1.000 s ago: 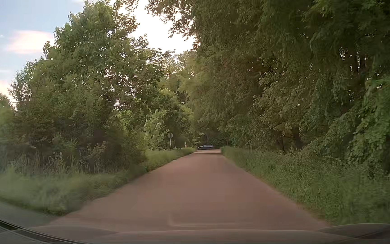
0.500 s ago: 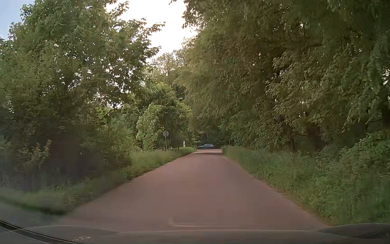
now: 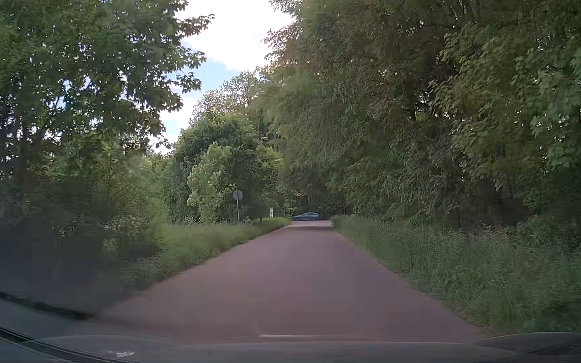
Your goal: Follow the waypoints while adhering to traffic rules and regulations
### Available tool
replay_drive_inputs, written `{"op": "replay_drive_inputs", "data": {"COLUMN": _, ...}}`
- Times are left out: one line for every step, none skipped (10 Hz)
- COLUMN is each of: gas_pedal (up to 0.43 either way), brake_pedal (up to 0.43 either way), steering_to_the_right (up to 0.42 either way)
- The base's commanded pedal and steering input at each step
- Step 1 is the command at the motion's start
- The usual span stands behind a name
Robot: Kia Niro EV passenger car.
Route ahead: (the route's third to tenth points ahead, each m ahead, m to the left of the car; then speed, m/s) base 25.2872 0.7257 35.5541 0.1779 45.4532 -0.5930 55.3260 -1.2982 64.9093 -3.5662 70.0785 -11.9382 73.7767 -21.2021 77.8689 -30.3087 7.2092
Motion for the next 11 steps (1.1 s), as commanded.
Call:
{"op": "replay_drive_inputs", "data": {"gas_pedal": 0.098, "brake_pedal": 0.018, "steering_to_the_right": 0.000}}
{"op": "replay_drive_inputs", "data": {"gas_pedal": 0.098, "brake_pedal": 0.018, "steering_to_the_right": -0.001}}
{"op": "replay_drive_inputs", "data": {"gas_pedal": 0.098, "brake_pedal": 0.018, "steering_to_the_right": -0.002}}
{"op": "replay_drive_inputs", "data": {"gas_pedal": 0.098, "brake_pedal": 0.024, "steering_to_the_right": -0.002}}
{"op": "replay_drive_inputs", "data": {"gas_pedal": 0.098, "brake_pedal": 0.018, "steering_to_the_right": -0.002}}
{"op": "replay_drive_inputs", "data": {"gas_pedal": 0.098, "brake_pedal": 0.018, "steering_to_the_right": -0.002}}
{"op": "replay_drive_inputs", "data": {"gas_pedal": 0.098, "brake_pedal": 0.018, "steering_to_the_right": -0.002}}
{"op": "replay_drive_inputs", "data": {"gas_pedal": 0.098, "brake_pedal": 0.018, "steering_to_the_right": -0.002}}
{"op": "replay_drive_inputs", "data": {"gas_pedal": 0.098, "brake_pedal": 0.018, "steering_to_the_right": -0.002}}
{"op": "replay_drive_inputs", "data": {"gas_pedal": 0.098, "brake_pedal": 0.018, "steering_to_the_right": -0.001}}
{"op": "replay_drive_inputs", "data": {"gas_pedal": 0.098, "brake_pedal": 0.018, "steering_to_the_right": -0.002}}
